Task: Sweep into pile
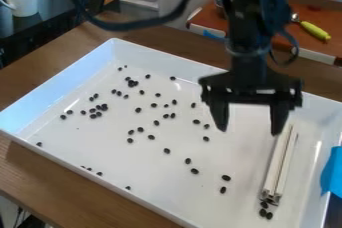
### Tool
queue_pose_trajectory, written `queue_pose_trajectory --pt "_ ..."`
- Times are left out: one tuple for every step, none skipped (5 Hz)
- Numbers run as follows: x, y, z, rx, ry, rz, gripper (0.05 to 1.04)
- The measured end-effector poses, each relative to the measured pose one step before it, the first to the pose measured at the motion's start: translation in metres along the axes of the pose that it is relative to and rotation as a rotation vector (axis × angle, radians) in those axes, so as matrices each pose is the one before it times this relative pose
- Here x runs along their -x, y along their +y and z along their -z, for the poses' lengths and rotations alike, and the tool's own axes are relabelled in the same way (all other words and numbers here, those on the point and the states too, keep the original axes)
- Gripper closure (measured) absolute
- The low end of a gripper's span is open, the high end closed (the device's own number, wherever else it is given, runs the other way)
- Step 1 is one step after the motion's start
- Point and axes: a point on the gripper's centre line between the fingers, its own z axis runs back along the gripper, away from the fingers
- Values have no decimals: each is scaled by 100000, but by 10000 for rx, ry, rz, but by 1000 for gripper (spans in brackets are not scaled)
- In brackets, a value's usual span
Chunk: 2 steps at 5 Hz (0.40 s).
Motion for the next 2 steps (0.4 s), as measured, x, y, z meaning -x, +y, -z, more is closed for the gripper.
queue_pose_trajectory --pt "321 -714 1194 -183 -86 178 83" --pt "569 -565 1491 -377 45 108 83"
